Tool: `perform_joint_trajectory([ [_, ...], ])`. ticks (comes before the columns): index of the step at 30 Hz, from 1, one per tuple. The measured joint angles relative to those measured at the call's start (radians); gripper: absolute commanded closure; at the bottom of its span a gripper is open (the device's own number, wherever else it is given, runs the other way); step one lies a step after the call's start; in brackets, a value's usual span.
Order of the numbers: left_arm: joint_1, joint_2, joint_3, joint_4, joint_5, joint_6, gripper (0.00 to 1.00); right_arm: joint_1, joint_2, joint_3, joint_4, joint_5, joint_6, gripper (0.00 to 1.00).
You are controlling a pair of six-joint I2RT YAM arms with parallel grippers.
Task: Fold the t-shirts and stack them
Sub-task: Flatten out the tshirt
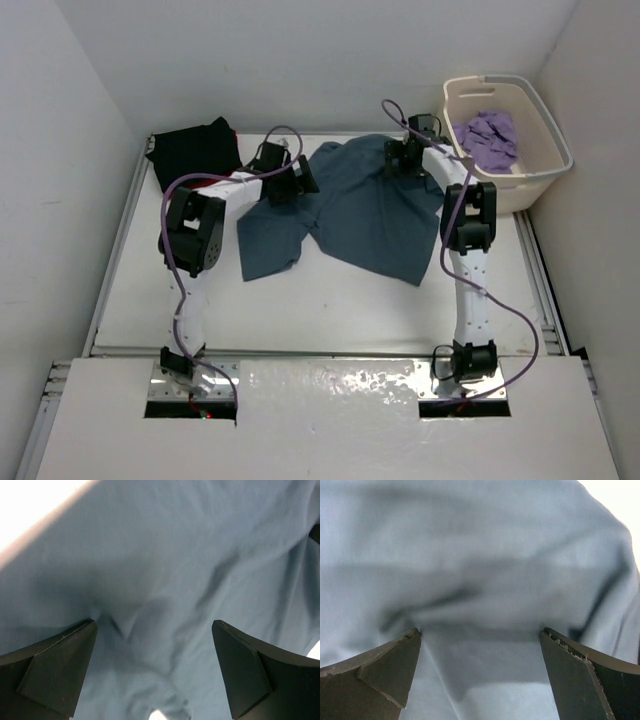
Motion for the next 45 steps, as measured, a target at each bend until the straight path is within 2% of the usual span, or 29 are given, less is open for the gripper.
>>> perform_joint_trajectory([
  [2, 0.009, -0.009, 0.008, -0.019, -0.006, 0.017, 0.0, 0.001, 0.008, 0.014, 0.009, -0.04, -0.029, 0.01],
  [5, 0.005, -0.074, -0.039, -0.043, -0.027, 0.036, 0.0, 0.01, -0.084, -0.115, 0.029, -0.12, -0.073, 0.01],
  [10, -0.002, -0.4, -0.299, -0.093, -0.127, 0.021, 0.0, 0.068, -0.396, -0.385, 0.037, -0.209, -0.13, 0.01],
  [13, 0.002, -0.612, -0.439, -0.142, -0.215, -0.019, 0.0, 0.117, -0.613, -0.542, 0.104, -0.227, -0.134, 0.01],
  [17, 0.051, -0.798, -0.654, -0.188, -0.267, -0.087, 0.0, 0.165, -0.934, -0.9, 0.241, -0.221, -0.097, 0.01],
  [20, 0.095, -0.831, -0.806, -0.253, -0.29, -0.132, 0.0, 0.164, -1.104, -1.162, 0.271, -0.186, -0.042, 0.01],
  [23, 0.104, -0.83, -0.909, -0.301, -0.296, -0.161, 0.0, 0.16, -1.175, -1.339, 0.254, -0.145, 0.0, 0.01],
  [27, 0.105, -0.829, -0.947, -0.277, -0.301, -0.188, 0.0, 0.16, -1.234, -1.453, 0.208, -0.109, 0.026, 0.01],
  [31, 0.106, -0.789, -0.938, -0.182, -0.296, -0.194, 0.03, 0.16, -1.274, -1.478, 0.188, -0.081, 0.037, 0.01],
  [32, 0.106, -0.773, -0.929, -0.164, -0.296, -0.191, 0.11, 0.16, -1.276, -1.479, 0.187, -0.076, 0.039, 0.01],
  [35, 0.107, -0.717, -0.894, -0.122, -0.288, -0.171, 0.23, 0.16, -1.283, -1.487, 0.185, -0.067, 0.042, 0.01],
  [37, 0.106, -0.68, -0.87, -0.09, -0.268, -0.153, 0.35, 0.16, -1.287, -1.495, 0.182, -0.051, 0.046, 0.01],
  [38, 0.107, -0.666, -0.864, -0.069, -0.255, -0.139, 0.49, 0.16, -1.287, -1.499, 0.184, -0.048, 0.049, 0.01],
  [40, 0.107, -0.646, -0.864, -0.03, -0.23, -0.121, 0.6, 0.16, -1.287, -1.508, 0.186, -0.047, 0.059, 0.01],
  [42, 0.107, -0.639, -0.869, -0.002, -0.203, -0.103, 0.81, 0.16, -1.283, -1.519, 0.194, -0.047, 0.071, 0.01],
  [43, 0.106, -0.636, -0.875, 0.008, -0.195, -0.098, 0.86, 0.16, -1.279, -1.523, 0.198, -0.045, 0.077, 0.01],
  [44, 0.104, -0.635, -0.879, 0.011, -0.191, -0.092, 1.0, 0.16, -1.272, -1.527, 0.201, -0.044, 0.082, 0.01],
  [45, 0.101, -0.636, -0.88, 0.005, -0.195, -0.086, 1.0, 0.16, -1.264, -1.529, 0.204, -0.043, 0.088, 0.01],
])
